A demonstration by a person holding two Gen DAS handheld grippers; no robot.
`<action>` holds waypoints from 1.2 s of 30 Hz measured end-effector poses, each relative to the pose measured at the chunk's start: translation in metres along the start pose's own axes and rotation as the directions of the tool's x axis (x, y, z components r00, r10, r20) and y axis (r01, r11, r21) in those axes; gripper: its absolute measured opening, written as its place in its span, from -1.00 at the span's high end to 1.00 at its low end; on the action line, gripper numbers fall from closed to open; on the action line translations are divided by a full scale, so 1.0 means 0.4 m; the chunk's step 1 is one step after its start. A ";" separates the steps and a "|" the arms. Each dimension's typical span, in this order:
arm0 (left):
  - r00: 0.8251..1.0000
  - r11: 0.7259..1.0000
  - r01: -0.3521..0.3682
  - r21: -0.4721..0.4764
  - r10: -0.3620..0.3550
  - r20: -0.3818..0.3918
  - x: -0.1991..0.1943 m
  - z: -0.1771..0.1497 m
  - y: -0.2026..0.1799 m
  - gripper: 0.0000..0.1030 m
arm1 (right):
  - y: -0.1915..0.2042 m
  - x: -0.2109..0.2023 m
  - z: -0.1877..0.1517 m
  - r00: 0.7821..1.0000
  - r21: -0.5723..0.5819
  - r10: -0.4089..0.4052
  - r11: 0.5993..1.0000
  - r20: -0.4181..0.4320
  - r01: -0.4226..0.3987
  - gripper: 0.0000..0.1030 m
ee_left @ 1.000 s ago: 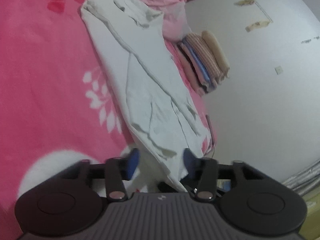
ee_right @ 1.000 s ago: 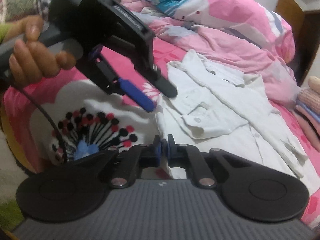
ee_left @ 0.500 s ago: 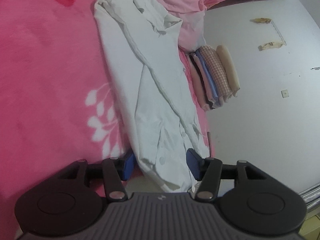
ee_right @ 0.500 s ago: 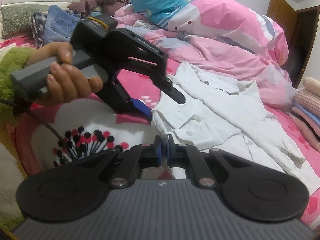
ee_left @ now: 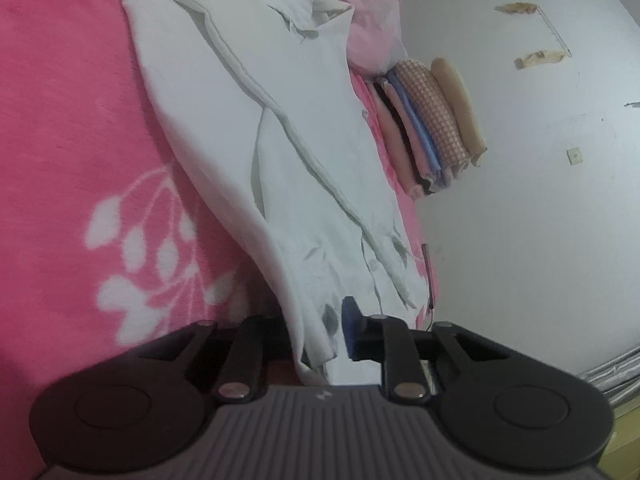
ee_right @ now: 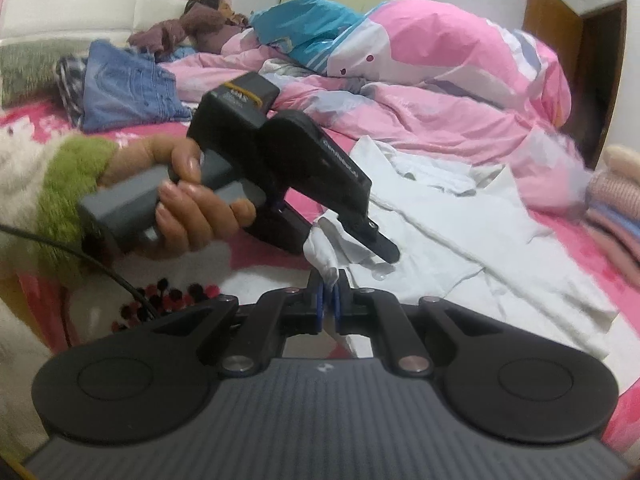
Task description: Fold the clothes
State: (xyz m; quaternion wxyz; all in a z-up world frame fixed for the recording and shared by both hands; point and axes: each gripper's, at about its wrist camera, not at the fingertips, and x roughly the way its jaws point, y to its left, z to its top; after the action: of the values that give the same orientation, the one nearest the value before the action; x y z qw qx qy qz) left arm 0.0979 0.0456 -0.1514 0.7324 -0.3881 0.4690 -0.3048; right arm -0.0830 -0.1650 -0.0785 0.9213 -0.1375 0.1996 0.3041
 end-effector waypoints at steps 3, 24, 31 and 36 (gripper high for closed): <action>1.000 1.000 0.003 0.000 -0.003 -0.003 0.010 0.004 0.007 0.79 | -0.047 -0.014 -0.004 0.999 0.099 0.052 0.994 0.000 -0.052 0.35; 0.999 0.996 0.017 0.091 -0.013 -0.045 0.013 0.002 0.005 0.80 | -1.135 0.152 -0.139 0.985 0.769 0.078 0.636 -0.155 0.071 -0.58; 0.998 0.992 0.039 0.119 -0.032 -0.056 0.009 0.000 0.008 0.81 | -1.181 0.229 -0.179 0.928 0.804 0.328 0.592 -0.175 -0.057 -0.57; 0.997 0.990 0.051 0.130 -0.044 -0.057 0.010 0.000 0.008 0.81 | -1.170 0.252 -0.160 0.884 0.786 0.434 0.602 -0.174 -0.141 -0.55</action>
State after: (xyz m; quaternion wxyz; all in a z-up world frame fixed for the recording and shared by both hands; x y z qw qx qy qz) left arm 0.0998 0.0439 -0.1559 0.7359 -0.3417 0.4585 -0.3627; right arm 0.2607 -0.5019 -0.1189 0.7803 0.2405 0.4866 0.3107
